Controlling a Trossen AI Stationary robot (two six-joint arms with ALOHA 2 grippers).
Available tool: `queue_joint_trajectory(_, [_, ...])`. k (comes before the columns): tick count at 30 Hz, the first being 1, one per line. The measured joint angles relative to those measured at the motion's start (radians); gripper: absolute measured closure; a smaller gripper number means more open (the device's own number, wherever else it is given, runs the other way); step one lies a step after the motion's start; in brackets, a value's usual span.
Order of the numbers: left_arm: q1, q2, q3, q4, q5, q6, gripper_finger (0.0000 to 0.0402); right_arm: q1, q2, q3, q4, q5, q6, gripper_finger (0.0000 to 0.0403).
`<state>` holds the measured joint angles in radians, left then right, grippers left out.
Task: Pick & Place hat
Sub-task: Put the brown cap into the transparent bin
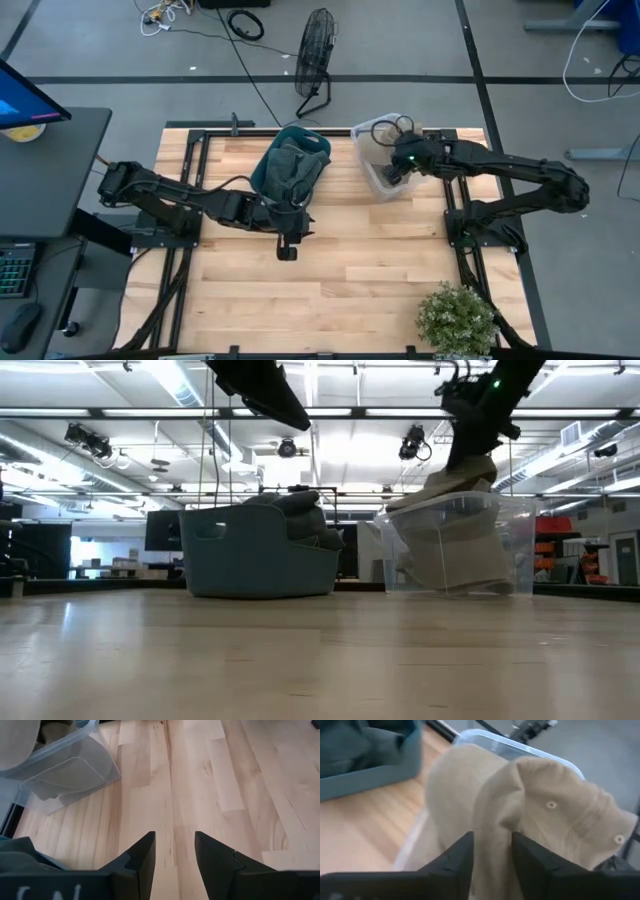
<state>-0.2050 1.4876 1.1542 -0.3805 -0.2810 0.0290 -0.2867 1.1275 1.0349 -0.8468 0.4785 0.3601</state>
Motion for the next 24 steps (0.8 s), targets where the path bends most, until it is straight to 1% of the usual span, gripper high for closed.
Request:
queue_joint_trajectory(3, [0.000, 0.000, 0.000, 0.000, 0.000, 0.000, 0.0262, 0.000, -0.048, 0.029, -0.010, -0.056, -0.099, 0.0244])
queue_joint_trajectory(6, [0.000, 0.000, 0.000, 0.000, 0.000, -0.001, 0.0262, 0.000, -0.085, 0.064, 0.018, -0.045, -0.210, 0.0233])
queue_joint_trajectory(7, [0.000, 0.000, 0.000, 0.000, 0.000, -0.001, 0.0262, 0.000, -0.093, 0.068, 0.048, -0.016, -0.259, 0.0233])
queue_joint_trajectory(10, [0.000, 0.000, 0.000, 0.000, 0.000, 0.000, 0.0262, -0.012, -0.099, 0.068, 0.163, 0.157, -0.378, 0.0239])
queue_joint_trajectory(11, [0.000, 0.000, 0.000, 0.000, 0.000, 0.000, 0.0262, -0.022, -0.093, 0.069, 0.181, 0.188, -0.406, 0.0243])
queue_joint_trajectory(12, [0.000, 0.000, 0.000, 0.001, 0.000, -0.001, 0.0262, -0.040, -0.087, 0.069, 0.188, 0.195, -0.452, 0.0247])
queue_joint_trajectory(14, [0.000, 0.000, 0.000, 0.000, 0.000, -0.001, 0.0262, -0.080, -0.073, 0.069, 0.169, 0.186, -0.549, 0.0254])
queue_joint_trajectory(17, [0.000, 0.000, 0.000, -0.001, 0.000, -0.001, 0.0262, -0.123, -0.042, 0.069, 0.121, 0.160, -0.593, 0.0257])
queue_joint_trajectory(20, [0.000, 0.000, 0.000, -0.001, 0.000, -0.001, 0.0262, -0.172, 0.002, 0.068, 0.057, 0.059, -0.617, 0.0252])
queue_joint_trajectory(24, [0.000, 0.000, 0.000, -0.001, 0.000, -0.001, 0.0262, -0.193, 0.067, 0.068, 0.042, -0.019, -0.622, 0.0235])
